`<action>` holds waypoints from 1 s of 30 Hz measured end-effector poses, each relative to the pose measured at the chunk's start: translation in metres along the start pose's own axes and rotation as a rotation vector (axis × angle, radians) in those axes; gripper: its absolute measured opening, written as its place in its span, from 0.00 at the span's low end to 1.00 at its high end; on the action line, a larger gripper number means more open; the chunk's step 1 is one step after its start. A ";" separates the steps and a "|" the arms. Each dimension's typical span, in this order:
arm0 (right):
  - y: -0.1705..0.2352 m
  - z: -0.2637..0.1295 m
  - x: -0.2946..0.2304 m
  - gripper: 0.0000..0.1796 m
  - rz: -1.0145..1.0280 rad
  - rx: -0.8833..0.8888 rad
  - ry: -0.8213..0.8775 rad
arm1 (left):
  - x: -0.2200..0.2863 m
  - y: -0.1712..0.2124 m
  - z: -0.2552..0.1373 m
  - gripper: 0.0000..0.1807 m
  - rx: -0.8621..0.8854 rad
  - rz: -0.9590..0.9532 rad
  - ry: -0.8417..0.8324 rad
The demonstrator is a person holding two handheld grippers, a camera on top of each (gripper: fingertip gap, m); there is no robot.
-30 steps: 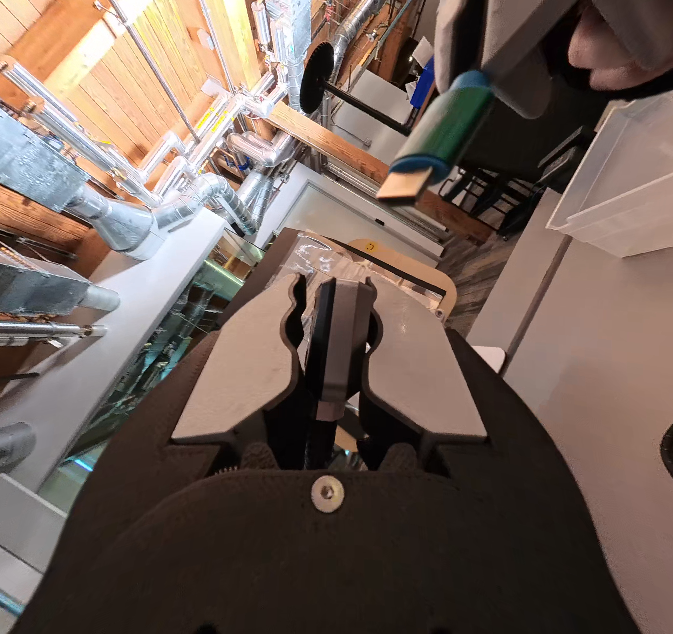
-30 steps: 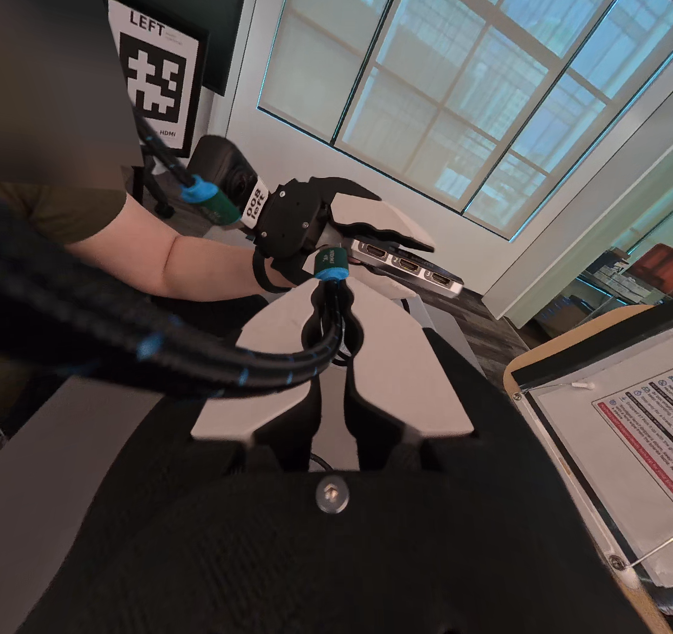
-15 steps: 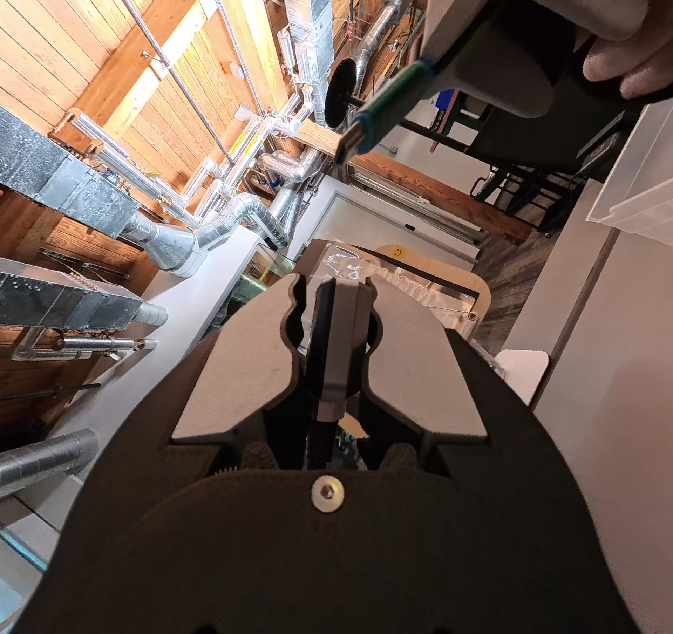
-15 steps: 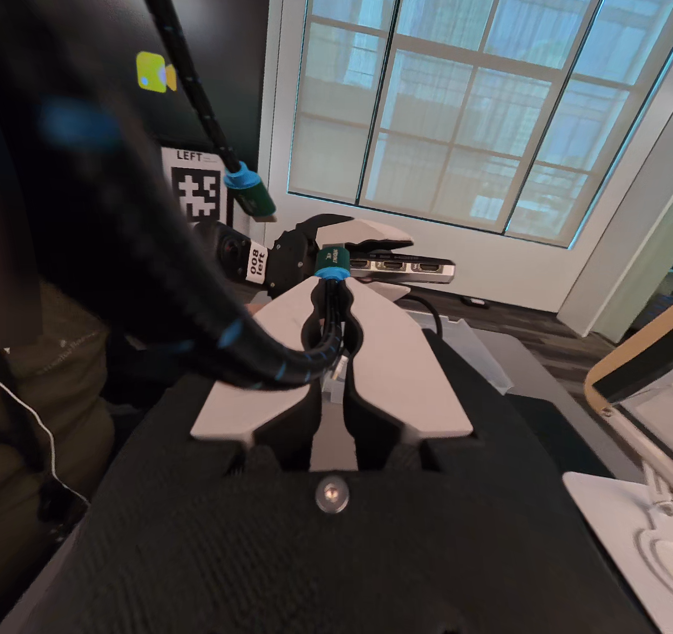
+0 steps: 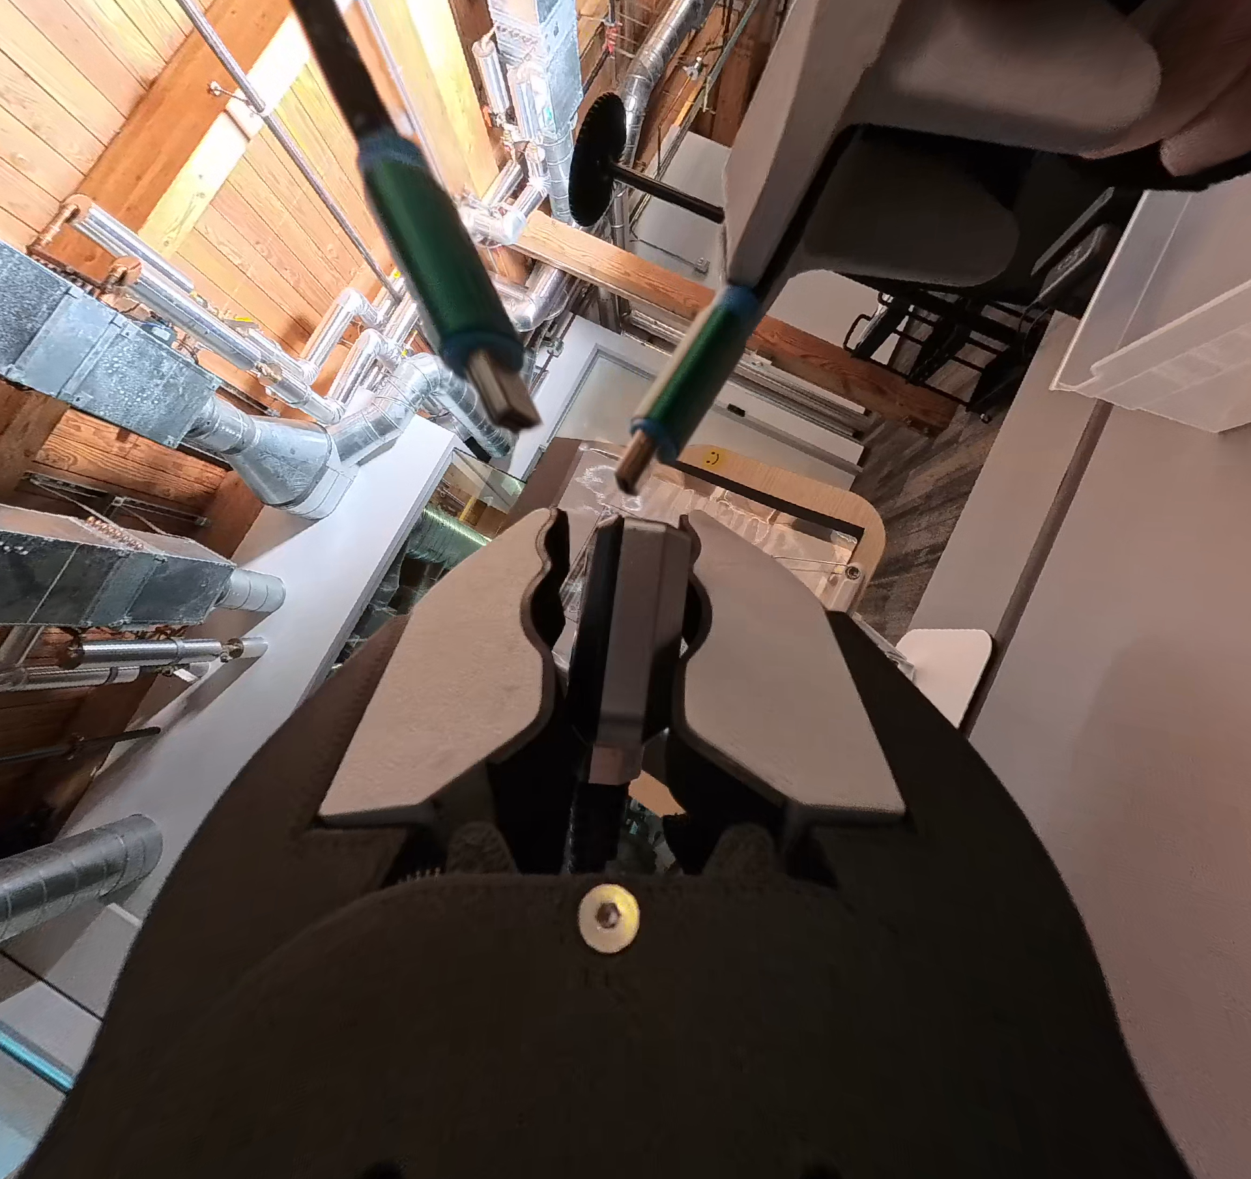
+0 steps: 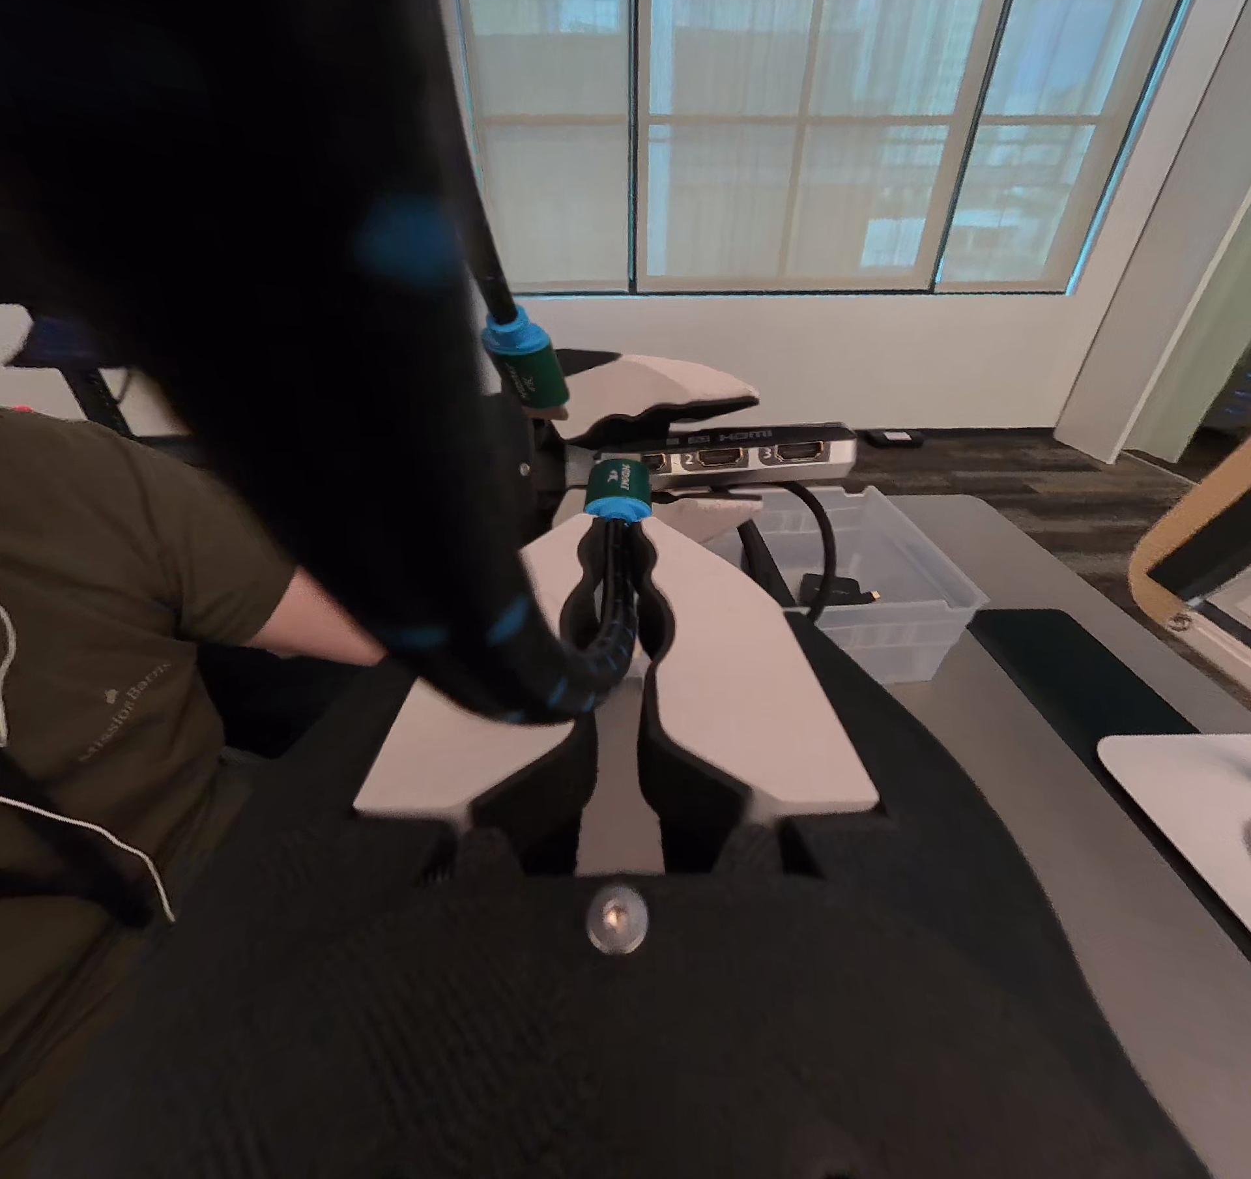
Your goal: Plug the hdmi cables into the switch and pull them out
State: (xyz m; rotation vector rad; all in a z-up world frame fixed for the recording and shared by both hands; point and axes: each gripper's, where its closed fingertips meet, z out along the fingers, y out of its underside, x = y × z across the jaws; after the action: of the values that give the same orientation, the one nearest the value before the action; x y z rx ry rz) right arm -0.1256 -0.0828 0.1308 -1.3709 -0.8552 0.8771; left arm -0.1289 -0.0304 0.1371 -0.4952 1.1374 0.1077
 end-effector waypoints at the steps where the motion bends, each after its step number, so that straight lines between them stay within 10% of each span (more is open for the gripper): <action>1: 0.002 0.001 0.002 0.04 -0.010 -0.017 0.021 | 0.001 0.000 0.000 0.17 0.000 0.002 0.002; 30: 0.035 -0.019 0.014 0.04 0.126 -0.293 0.112 | 0.052 0.000 0.007 0.16 -0.047 0.067 0.202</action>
State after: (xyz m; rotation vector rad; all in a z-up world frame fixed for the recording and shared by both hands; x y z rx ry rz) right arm -0.1026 -0.0779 0.0957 -1.7284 -0.8417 0.7830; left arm -0.1010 -0.0363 0.0927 -0.5177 1.3527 0.1454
